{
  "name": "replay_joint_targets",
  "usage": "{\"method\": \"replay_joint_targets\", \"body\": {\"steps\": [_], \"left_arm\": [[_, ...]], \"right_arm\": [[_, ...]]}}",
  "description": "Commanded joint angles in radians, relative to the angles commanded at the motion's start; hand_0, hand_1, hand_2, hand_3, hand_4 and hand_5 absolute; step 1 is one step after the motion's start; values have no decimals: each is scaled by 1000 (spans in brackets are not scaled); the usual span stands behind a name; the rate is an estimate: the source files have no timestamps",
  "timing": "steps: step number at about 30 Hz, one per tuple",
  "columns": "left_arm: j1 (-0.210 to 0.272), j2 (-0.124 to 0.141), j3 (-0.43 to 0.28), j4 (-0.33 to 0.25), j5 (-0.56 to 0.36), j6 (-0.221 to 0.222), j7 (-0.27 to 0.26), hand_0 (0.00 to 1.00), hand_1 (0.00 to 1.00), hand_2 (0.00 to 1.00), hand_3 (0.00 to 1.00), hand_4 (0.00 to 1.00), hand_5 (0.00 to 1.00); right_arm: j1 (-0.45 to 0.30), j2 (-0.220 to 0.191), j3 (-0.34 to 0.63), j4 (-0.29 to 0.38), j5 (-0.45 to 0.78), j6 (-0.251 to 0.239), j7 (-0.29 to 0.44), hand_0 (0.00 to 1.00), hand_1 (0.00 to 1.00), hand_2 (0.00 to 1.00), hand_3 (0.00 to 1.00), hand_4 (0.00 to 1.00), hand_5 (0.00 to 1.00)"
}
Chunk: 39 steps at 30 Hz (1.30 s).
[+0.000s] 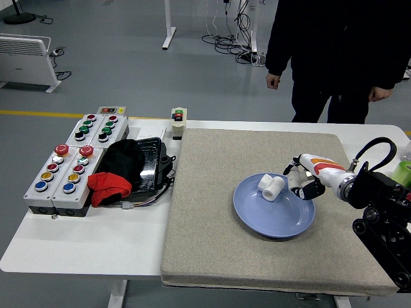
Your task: Pick pipe place plate twice
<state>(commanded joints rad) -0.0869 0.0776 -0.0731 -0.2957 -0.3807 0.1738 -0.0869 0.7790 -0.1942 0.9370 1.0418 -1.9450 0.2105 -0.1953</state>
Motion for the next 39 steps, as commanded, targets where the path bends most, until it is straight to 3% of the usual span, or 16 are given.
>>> {"method": "replay_joint_targets", "body": {"steps": [2, 3, 8, 9, 25, 28, 32, 33, 38, 39], "left_arm": [[0, 0, -1, 0, 0, 0, 0, 697, 677, 704, 641, 307, 998], [-1, 0, -1, 0, 0, 0, 0, 698, 678, 704, 641, 307, 998], [-2, 1, -3, 0, 2, 0, 0, 698, 678, 704, 641, 307, 998], [-2, 1, -3, 0, 2, 0, 0, 698, 678, 704, 641, 307, 998], [-2, 0, -5, 0, 2, 1, 2, 698, 678, 701, 638, 307, 998], [-2, 0, -3, 1, 1, 1, 2, 699, 677, 700, 638, 306, 998], [-1, 0, -2, 1, 1, 1, 3, 699, 677, 700, 638, 306, 998], [0, 0, -2, 1, 1, 1, 3, 699, 675, 701, 636, 307, 998], [1, 0, -1, 2, 0, 2, 2, 699, 675, 701, 636, 307, 998], [1, 0, -1, 2, 0, 2, 2, 699, 676, 700, 635, 305, 998]], "right_arm": [[-3, -2, -18, 19, -2, 28, -16, 233, 377, 475, 588, 517, 90], [-7, -4, -28, 29, -4, 50, -28, 402, 491, 535, 709, 601, 122], [-23, -10, -54, 60, -11, 141, -65, 402, 491, 535, 709, 601, 122], [-24, -10, -57, 62, -13, 144, -63, 955, 913, 998, 998, 819, 266], [-36, -16, -6, 107, -14, 142, -86, 998, 961, 998, 998, 861, 257], [-43, -12, 35, 122, -31, 110, -80, 998, 955, 998, 998, 849, 255], [-57, -4, 117, 138, -16, 26, -67, 998, 955, 998, 998, 849, 255], [-60, -2, 138, 139, -8, 1, -63, 957, 911, 998, 998, 722, 239], [-92, 16, 249, 118, 166, -200, 2, 957, 911, 998, 998, 722, 239], [-98, 18, 265, 116, 199, -239, 16, 928, 885, 998, 980, 610, 282]]}}
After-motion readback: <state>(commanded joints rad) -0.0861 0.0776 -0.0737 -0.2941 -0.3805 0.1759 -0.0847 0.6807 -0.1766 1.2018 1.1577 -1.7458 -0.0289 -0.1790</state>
